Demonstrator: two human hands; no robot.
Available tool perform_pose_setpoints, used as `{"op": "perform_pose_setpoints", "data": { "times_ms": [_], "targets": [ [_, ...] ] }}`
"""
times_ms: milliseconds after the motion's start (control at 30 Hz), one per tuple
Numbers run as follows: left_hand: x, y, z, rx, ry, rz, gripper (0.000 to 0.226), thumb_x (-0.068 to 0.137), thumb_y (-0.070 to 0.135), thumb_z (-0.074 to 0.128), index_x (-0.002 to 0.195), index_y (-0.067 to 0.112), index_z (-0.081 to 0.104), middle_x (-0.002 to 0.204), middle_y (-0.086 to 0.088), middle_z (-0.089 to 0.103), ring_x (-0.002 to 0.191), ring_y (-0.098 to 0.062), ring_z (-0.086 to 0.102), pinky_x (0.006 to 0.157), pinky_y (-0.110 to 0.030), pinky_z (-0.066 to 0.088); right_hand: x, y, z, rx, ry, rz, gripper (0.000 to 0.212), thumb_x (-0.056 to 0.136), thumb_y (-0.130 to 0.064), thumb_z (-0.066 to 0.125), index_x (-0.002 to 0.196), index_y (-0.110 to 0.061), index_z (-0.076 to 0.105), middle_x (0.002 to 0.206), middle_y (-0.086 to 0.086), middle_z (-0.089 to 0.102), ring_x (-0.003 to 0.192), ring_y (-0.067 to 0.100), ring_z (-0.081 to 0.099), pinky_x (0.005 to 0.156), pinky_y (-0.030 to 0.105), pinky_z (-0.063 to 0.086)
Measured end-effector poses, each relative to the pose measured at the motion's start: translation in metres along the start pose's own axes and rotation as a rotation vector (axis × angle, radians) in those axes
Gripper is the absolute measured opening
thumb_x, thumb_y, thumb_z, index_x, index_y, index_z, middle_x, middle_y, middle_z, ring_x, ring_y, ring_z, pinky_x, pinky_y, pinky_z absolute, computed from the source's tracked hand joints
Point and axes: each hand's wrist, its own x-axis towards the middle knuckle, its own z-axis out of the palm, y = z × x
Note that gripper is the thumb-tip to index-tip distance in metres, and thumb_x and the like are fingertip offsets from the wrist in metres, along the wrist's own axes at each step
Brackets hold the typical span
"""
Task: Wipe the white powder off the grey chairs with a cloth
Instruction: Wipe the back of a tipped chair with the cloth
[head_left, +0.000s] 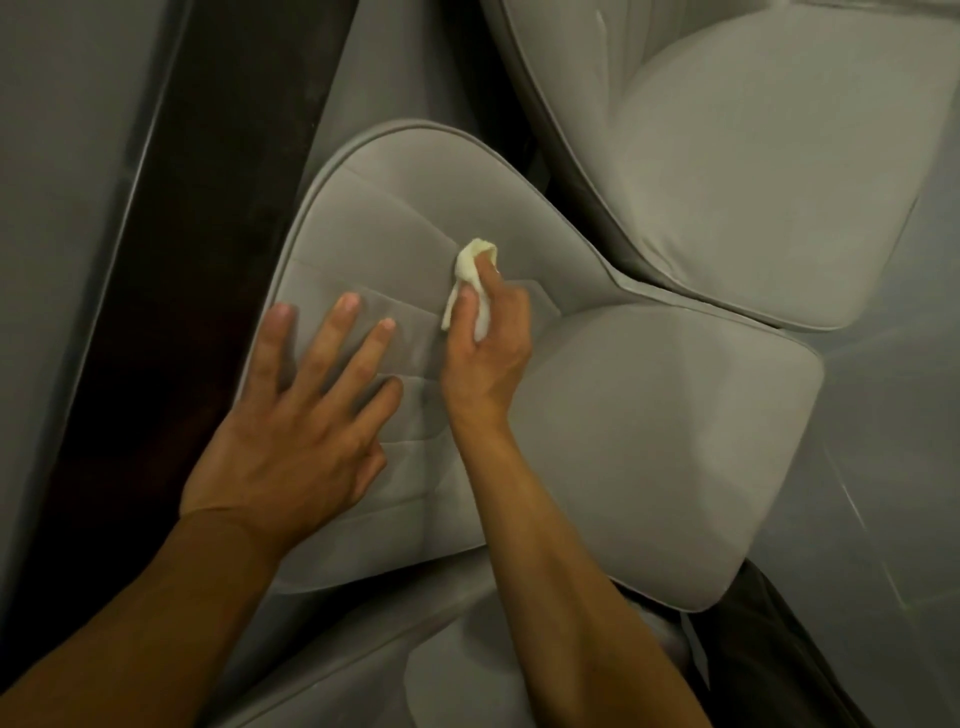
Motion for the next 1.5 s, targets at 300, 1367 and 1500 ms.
{"op": "perform_pose_setpoints", "data": {
  "times_ms": [300, 1367, 1500],
  "targets": [
    [0.0, 0.0, 0.0, -0.014, -0.011, 0.0, 0.06, 0.09, 0.043, 0.041, 0.133, 0.009, 0.066, 0.163, -0.024, 0.026, 0.153, -0.048, 0.006, 0.119, -0.071, 0.0, 0.019, 0.082, -0.023, -0.045, 0.107, 0.717, 0.035, 0.1, -0.025, 0.053, 0.132, -0.016, 0.063, 0.125, 0.008, 0.066, 0.115, 0.024, 0.062, 0.105, 0.04, 0.048],
    [-0.002, 0.0, 0.003, 0.024, -0.005, 0.005, 0.059, 0.089, 0.043, 0.047, 0.136, 0.011, 0.064, 0.164, -0.024, 0.024, 0.153, -0.048, 0.005, 0.119, -0.07, -0.002, -0.04, 0.159, -0.051, -0.12, -0.262, 0.996, 0.028, 0.103, -0.023, 0.048, 0.1, -0.004, 0.067, 0.088, 0.017, 0.07, 0.089, 0.04, 0.068, 0.078, 0.039, 0.057],
    [-0.003, 0.0, 0.005, 0.028, 0.001, 0.008, 0.052, 0.093, 0.037, 0.051, 0.137, 0.012, 0.063, 0.165, -0.023, 0.021, 0.153, -0.048, 0.001, 0.119, -0.071, -0.002, 0.023, 0.14, -0.03, 0.091, -0.041, 0.887, 0.033, 0.1, -0.03, 0.048, 0.12, -0.007, 0.063, 0.093, 0.012, 0.068, 0.081, 0.028, 0.066, 0.082, 0.04, 0.058]
  ]
}}
